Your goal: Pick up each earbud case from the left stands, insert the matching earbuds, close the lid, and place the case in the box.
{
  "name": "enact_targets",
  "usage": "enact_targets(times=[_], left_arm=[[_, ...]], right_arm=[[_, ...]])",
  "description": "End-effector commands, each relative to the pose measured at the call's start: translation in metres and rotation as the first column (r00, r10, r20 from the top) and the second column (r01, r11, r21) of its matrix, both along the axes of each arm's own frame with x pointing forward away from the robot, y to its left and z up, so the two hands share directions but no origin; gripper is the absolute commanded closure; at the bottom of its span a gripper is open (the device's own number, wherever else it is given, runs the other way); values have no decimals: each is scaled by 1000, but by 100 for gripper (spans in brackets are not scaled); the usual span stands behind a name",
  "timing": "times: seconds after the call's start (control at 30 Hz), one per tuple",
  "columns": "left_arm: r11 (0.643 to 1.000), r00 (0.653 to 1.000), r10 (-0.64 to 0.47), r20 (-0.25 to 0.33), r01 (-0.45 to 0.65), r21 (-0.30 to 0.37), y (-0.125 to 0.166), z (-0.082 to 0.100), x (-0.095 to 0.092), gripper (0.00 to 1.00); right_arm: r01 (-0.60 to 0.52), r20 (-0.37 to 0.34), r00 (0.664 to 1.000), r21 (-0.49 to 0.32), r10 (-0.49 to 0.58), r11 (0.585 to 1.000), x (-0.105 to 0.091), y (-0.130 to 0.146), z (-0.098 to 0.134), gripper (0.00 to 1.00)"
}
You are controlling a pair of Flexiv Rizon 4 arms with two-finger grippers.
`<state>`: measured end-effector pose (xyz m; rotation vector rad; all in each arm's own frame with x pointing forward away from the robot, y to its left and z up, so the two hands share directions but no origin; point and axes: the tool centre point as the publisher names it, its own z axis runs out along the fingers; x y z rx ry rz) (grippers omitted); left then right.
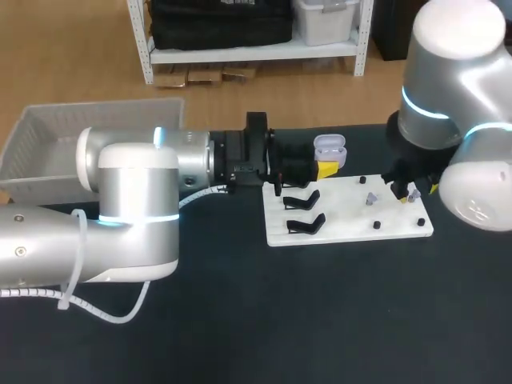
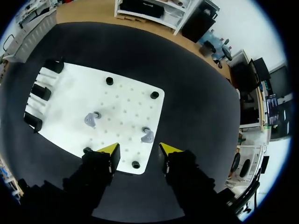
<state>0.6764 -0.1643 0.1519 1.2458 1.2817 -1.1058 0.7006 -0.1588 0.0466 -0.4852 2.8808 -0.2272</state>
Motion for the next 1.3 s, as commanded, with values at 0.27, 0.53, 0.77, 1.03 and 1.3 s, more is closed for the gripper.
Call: enact_targets(times=[0.27, 0.53, 0.77, 1.03, 1.3], left_arm=[[1000, 1000, 7, 5, -7, -7, 0, -1, -2, 100], [1000, 1000, 7, 5, -7, -7, 0, -1, -2, 100], [1000, 1000, 7, 5, -7, -7, 0, -1, -2, 100], [1000, 1000, 7, 5, -7, -7, 0, -1, -2, 100], [1000, 1000, 7, 5, -7, -7, 0, -1, -2, 100]], right_arm=[[-24, -31, 999, -61, 22, 998, 10, -1, -8, 49], [-54, -46, 998, -115, 49, 992, 11, -4, -13, 48], [-54, -49, 998, -125, 49, 991, 10, -7, -18, 52], [-36, -42, 999, -133, 31, 990, 13, -9, -24, 56], [-17, -33, 999, -133, 13, 991, 13, -10, -23, 61]])
